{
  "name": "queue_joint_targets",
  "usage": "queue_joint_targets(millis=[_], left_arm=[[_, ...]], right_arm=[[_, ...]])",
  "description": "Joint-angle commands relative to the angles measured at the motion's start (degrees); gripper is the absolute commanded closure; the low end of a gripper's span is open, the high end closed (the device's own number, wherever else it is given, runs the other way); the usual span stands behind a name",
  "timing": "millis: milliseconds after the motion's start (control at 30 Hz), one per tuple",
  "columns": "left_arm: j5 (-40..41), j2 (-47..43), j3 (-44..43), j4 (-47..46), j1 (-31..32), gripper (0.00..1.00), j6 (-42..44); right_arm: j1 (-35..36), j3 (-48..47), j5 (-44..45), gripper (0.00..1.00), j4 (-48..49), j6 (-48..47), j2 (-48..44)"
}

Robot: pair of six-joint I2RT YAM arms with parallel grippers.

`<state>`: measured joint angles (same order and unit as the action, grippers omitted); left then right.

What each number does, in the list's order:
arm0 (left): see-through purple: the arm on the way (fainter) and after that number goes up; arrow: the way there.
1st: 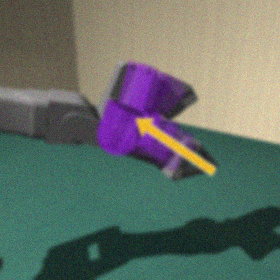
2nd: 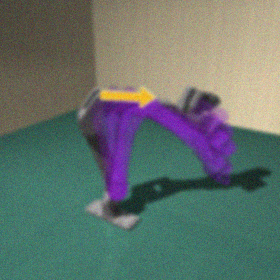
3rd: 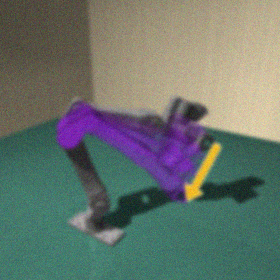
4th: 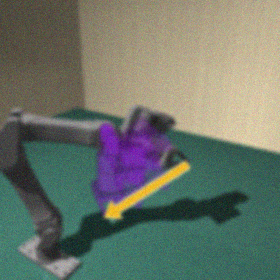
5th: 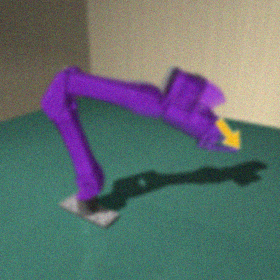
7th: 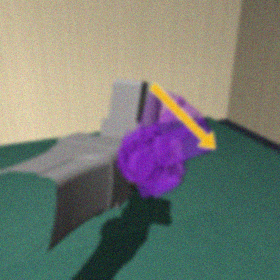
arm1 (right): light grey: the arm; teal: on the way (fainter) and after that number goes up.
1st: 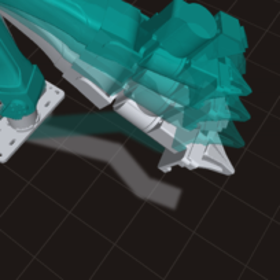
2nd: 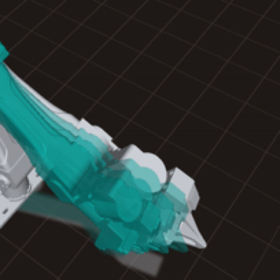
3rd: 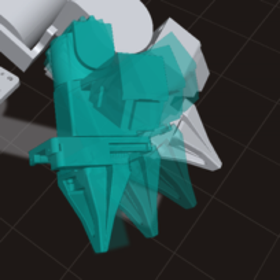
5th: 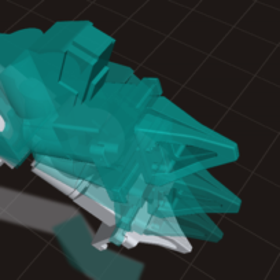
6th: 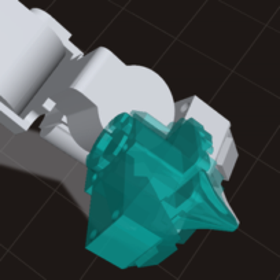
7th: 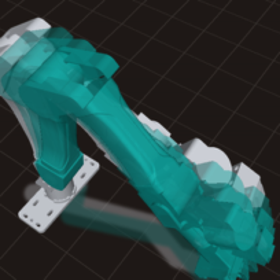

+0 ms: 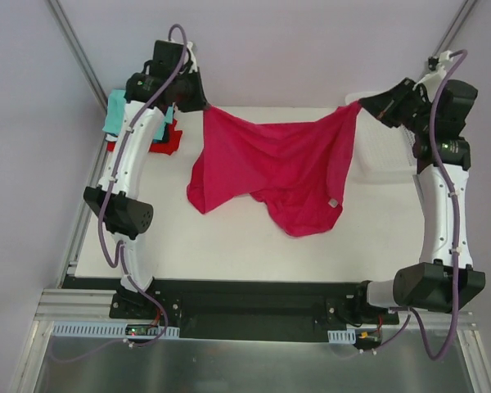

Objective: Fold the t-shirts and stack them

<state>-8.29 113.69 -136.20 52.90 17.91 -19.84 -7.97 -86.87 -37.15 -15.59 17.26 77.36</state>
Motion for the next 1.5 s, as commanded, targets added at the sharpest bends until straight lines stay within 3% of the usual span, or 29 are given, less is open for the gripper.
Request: queue_joint_targets(millis=[0, 200, 700, 967, 1167, 1267, 1467], left_arm=[[2.5, -6.19, -2.23, 7.47, -5.95, 1.0, 1.64], [0.12, -10.5, 1.02, 8.35, -13.68, 1.0, 2.17], [-2.43, -11.3, 0.58, 8.27, -15.28, 1.0, 1.47], [-3.83, -11.38, -1.52, 7.13, -15.28, 1.0, 1.03], [-5.41, -12.09, 0.58, 6.86, -15.01, 1.0, 0.15], [-5.59, -12.61, 2.42, 6.86, -14.4, 1.0, 0.15], [-4.54, -14.72, 7.95, 6.51, -11.15, 1.0, 0.06]], right_arm=[[-3.7, -8.13, 2.6, 0.99, 0.74, 0.22, 0.42], [-9.95, -9.11, 2.6, 0.99, 2.85, 3.4, 2.26], [-11.98, -24.13, -3.19, 0.99, 5.22, 13.06, 10.18], [-10.49, -18.07, -8.29, 0.99, 15.32, 17.11, 6.93], [-8.3, -18.43, -10.57, 0.99, 15.33, 17.37, 6.4], [-6.72, -14.57, -11.45, 0.99, 15.33, 17.2, 4.3], [0.12, 3.87, -13.13, 0.99, 9.01, 13.69, -6.59]])
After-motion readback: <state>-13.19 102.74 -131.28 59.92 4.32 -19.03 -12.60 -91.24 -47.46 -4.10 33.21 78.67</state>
